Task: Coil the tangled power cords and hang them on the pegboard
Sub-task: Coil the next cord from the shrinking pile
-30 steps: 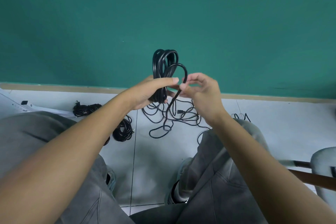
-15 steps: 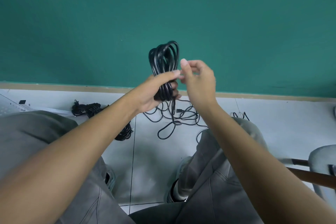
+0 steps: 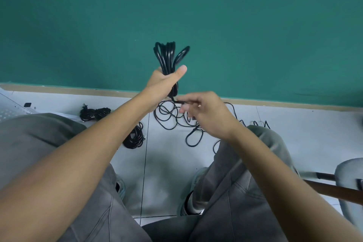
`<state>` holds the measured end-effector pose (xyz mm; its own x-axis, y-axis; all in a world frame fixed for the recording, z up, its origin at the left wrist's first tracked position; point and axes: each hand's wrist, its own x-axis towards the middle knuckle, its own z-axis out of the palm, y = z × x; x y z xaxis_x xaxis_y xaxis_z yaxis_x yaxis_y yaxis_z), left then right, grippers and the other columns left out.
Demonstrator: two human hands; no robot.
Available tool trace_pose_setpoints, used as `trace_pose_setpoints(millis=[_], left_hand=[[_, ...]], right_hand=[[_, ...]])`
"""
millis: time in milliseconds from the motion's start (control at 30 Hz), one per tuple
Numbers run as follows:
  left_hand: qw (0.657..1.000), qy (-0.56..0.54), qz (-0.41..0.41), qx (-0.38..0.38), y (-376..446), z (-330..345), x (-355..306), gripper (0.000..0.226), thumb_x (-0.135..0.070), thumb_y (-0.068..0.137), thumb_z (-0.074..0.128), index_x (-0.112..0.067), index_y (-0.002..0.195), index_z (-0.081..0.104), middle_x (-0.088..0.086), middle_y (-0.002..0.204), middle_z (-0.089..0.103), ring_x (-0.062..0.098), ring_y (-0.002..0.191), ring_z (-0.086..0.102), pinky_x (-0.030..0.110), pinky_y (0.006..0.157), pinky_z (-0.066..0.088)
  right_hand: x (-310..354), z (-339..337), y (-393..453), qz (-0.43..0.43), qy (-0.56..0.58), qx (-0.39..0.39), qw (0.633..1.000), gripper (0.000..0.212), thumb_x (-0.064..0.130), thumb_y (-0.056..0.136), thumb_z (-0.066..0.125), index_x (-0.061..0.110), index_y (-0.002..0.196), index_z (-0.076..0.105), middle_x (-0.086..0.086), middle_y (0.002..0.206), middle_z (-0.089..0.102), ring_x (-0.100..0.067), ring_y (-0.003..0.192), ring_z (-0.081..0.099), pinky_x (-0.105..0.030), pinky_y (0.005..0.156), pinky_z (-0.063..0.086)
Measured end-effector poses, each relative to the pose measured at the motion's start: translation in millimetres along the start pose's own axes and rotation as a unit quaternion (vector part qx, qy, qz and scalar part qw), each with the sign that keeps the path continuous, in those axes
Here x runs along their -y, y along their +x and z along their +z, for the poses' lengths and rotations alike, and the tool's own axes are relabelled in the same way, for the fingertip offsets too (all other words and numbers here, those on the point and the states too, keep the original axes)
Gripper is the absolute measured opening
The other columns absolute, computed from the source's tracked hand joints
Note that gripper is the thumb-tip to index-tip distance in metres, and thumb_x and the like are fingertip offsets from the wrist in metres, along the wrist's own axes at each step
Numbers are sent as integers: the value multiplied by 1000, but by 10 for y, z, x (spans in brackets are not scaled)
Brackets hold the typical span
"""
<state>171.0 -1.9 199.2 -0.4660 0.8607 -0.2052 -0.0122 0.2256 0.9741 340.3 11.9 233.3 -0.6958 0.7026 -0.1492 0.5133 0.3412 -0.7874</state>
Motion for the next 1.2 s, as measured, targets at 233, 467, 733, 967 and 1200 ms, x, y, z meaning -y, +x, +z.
trace_pose_setpoints(millis=[233,467,733,967,1200], left_hand=[[980,-78,-11,183,-168,99,63,86,-93,60,64,-15,96,61,-3,75,58,16,69,56,35,74,52],[938,-201,-64,275,-224,131,13,71,-41,62,87,-2,115,59,-1,74,52,12,63,54,27,63,52],[889,-315,-98,317,-270,117,-32,11,-15,80,55,-13,89,49,-3,70,40,11,58,37,25,61,47],[908,-335,-84,235,-167,19,0,32,-8,76,52,-1,107,57,6,97,70,18,78,62,32,80,58],[963,-134,-79,222,-226,111,71,57,-11,72,60,-9,129,65,4,128,69,17,90,61,29,80,54]], right_hand=[[75,-223,127,-17,67,-207,976,29,25,77,90,24,84,61,3,77,70,-8,68,62,-24,72,54],[-64,-238,161,-33,121,-215,968,19,15,85,82,17,88,64,5,80,67,-4,72,60,-21,75,52],[-337,-139,132,-41,117,-166,978,9,18,103,61,25,97,60,3,95,69,-20,94,66,-32,89,54],[-559,-185,84,16,-38,-213,976,9,16,100,63,16,94,70,-6,92,70,-19,87,67,-12,76,47],[-167,-445,204,11,222,-343,913,6,9,93,73,15,90,74,0,82,74,-14,80,73,-38,82,63]])
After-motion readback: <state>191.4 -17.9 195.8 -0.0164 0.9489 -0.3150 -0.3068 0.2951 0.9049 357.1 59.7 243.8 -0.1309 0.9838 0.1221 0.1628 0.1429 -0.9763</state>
